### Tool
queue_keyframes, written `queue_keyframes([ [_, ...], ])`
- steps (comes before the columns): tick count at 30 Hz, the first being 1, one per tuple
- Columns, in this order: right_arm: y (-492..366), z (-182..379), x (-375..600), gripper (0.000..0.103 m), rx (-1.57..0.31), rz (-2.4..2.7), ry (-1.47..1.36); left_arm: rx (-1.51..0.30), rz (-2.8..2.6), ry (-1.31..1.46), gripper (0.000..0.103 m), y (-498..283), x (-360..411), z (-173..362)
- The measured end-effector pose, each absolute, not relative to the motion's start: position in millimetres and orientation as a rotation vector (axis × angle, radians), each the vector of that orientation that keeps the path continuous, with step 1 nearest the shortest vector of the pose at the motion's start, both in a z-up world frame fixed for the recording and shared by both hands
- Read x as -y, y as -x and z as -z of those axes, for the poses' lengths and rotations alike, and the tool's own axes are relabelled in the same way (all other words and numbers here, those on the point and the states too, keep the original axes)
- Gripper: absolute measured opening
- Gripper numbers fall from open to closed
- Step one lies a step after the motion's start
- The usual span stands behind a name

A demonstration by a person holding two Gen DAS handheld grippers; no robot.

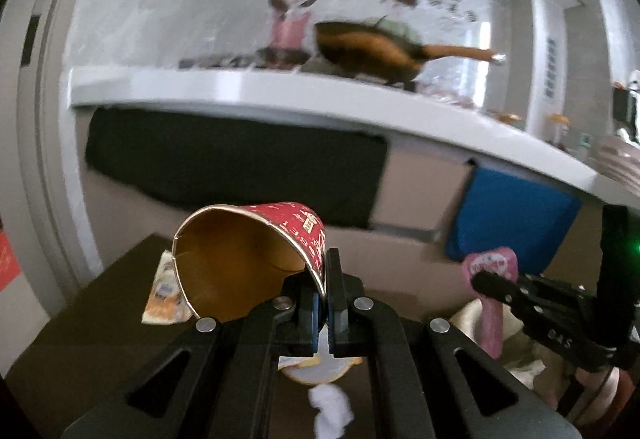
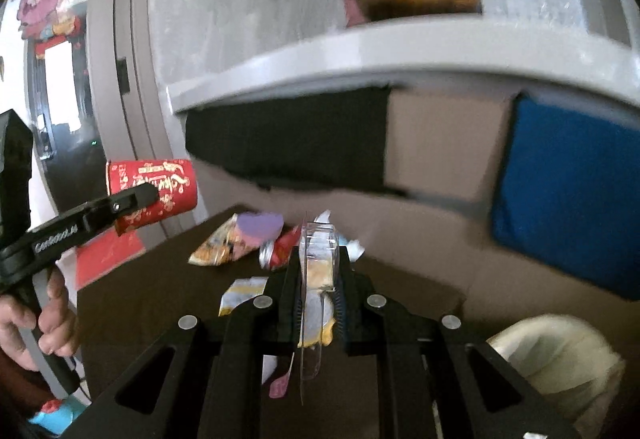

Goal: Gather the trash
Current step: 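Carry the cup and box over the bin and release both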

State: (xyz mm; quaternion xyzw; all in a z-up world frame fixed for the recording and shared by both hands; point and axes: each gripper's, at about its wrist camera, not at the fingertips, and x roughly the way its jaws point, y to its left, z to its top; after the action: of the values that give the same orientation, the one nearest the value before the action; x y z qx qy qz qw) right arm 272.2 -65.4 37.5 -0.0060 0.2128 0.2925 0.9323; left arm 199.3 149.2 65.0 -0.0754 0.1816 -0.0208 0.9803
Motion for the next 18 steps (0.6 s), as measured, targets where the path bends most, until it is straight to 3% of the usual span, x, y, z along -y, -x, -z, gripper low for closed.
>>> queue_keyframes([
  [9, -239.8, -93.4, 139.1, 0.013, -0.265, -0.479, -0.033, -0.265, 0.136, 0.067, 0.002, -176.0, -74.5, -109.7],
  [18, -209.4, -111.3, 214.1, 0.013, -0.207, -0.335, -0.041, -0.242, 0.27, 0.005, 0.002, -176.8, 9.3, -129.0],
])
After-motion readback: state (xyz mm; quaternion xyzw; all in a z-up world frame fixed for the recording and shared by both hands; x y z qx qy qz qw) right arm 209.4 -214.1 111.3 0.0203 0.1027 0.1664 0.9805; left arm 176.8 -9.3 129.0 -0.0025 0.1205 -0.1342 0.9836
